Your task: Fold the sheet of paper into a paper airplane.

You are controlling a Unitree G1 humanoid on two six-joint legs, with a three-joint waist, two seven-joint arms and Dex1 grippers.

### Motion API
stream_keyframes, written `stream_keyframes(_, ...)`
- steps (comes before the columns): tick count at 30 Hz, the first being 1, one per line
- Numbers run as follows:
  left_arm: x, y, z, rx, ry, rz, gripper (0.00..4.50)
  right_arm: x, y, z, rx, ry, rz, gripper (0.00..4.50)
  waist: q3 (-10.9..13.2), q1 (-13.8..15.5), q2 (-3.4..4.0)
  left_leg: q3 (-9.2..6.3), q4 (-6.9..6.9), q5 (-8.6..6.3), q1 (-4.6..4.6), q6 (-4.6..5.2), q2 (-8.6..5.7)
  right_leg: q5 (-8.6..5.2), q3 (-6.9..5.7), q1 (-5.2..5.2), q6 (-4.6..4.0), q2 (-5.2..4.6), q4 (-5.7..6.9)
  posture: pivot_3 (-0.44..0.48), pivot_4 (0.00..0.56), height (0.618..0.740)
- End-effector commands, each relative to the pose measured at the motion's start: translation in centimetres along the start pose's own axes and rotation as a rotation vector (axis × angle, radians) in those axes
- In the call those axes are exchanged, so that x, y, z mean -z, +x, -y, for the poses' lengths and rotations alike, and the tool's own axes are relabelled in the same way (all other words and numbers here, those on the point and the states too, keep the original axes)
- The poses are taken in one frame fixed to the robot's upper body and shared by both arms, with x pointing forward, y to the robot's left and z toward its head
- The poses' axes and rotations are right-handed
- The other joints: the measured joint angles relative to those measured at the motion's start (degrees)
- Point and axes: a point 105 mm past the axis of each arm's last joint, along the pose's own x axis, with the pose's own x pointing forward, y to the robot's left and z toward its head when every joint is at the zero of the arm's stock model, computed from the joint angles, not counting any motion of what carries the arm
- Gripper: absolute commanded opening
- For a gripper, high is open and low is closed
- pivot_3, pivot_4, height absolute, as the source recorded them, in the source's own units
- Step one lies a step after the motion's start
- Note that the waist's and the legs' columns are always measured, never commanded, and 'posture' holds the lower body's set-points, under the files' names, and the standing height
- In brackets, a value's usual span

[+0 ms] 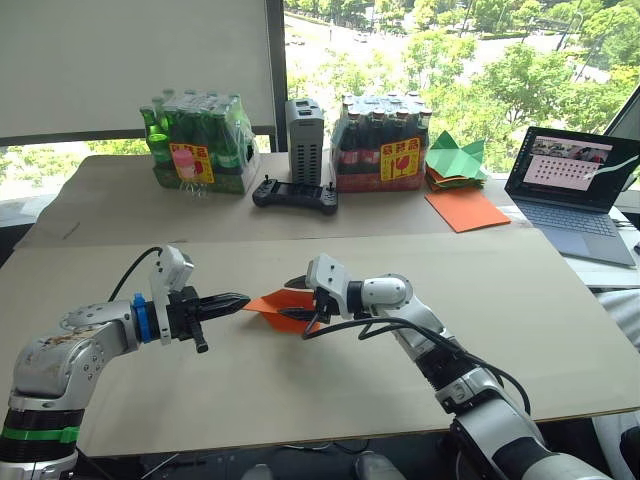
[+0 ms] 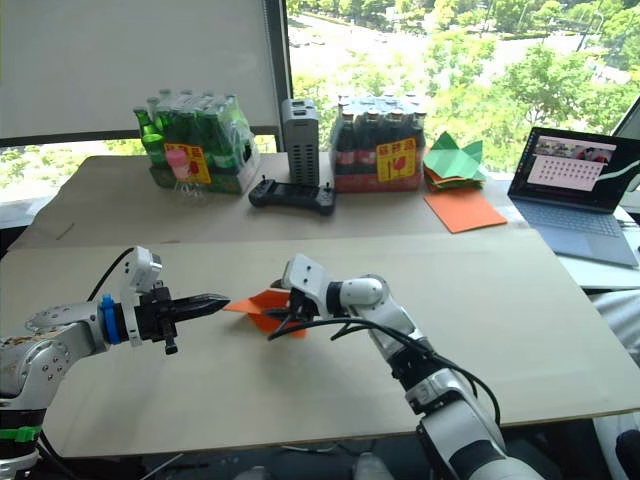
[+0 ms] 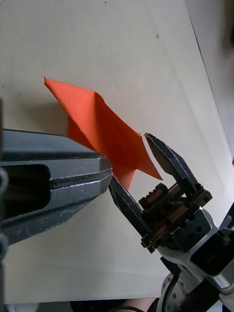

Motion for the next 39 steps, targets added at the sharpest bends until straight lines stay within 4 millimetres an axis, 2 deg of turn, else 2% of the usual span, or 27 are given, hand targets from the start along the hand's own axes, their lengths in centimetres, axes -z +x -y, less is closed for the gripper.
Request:
stream_keyframes(1, -1.1, -0.2, 0.6, 0.007, 0.038, 0.036, 0.00, -3.3, -0.3, 1.3, 0.019, -0.040, 0.117, 2.88, 0.0, 0.0, 0.00, 0.00, 0.00, 0.00, 0.00, 0.00, 0.00, 0.00, 0.00, 0.00, 0.00, 0.00, 0.00, 0.000, 0.150, 0.740)
stream_keyframes(5, -1.0, -0.4, 0.6, -0.005, 0.032, 0.039, 0.00, -6.1, -1.0, 1.8, 0.016, -0.029, 0.226, 2.88, 0.0, -0.1, 0.01, -0.01, 0.00, 0.00, 0.00, 0.00, 0.02, 0.00, 0.00, -0.03, 0.00, 0.01, 0.05, 0.000, 0.150, 0.740)
stream_keyframes(10, -0.9, -0.5, 0.5, -0.016, 0.023, 0.043, 0.00, -7.2, -1.7, 0.1, -0.062, -0.013, 0.271, 2.88, 0.0, 0.0, 0.01, -0.03, 0.00, 0.00, 0.00, 0.00, 0.01, 0.00, -0.01, -0.02, 0.00, 0.00, 0.04, 0.000, 0.150, 0.740)
stream_keyframes(13, -0.9, -0.6, 0.5, -0.021, 0.018, 0.043, 0.00, -6.0, -1.9, -1.9, -0.138, -0.011, 0.231, 2.88, 0.0, 0.1, 0.01, -0.02, 0.00, 0.00, -0.01, 0.00, 0.01, 0.00, -0.01, -0.01, 0.00, -0.01, 0.03, 0.000, 0.150, 0.740)
stream_keyframes(20, -0.9, -0.6, 0.4, -0.026, 0.017, 0.042, 0.00, -4.2, -1.5, -3.4, -0.181, 0.030, 0.166, 2.88, 0.0, -0.1, 0.01, 0.01, 0.00, 0.00, 0.02, 0.00, 0.02, 0.00, -0.01, -0.04, 0.00, 0.02, 0.05, 0.000, 0.150, 0.740)
stream_keyframes(31, -0.8, -0.4, 0.5, -0.027, 0.015, 0.044, 0.00, -1.3, -0.7, -2.3, -0.122, 0.090, 0.059, 2.88, 0.0, 0.1, 0.01, 0.00, 0.00, 0.00, 0.01, 0.00, 0.01, 0.00, -0.01, -0.02, 0.00, 0.01, 0.02, 0.000, 0.150, 0.740)
stream_keyframes(39, -0.6, -0.3, 0.8, -0.025, 0.006, 0.046, 0.00, -1.0, -0.2, -0.5, -0.058, 0.104, 0.029, 2.88, 0.0, 0.0, 0.01, 0.00, 0.00, 0.00, 0.01, 0.00, 0.02, 0.00, -0.01, -0.03, 0.00, 0.01, 0.03, 0.000, 0.150, 0.740)
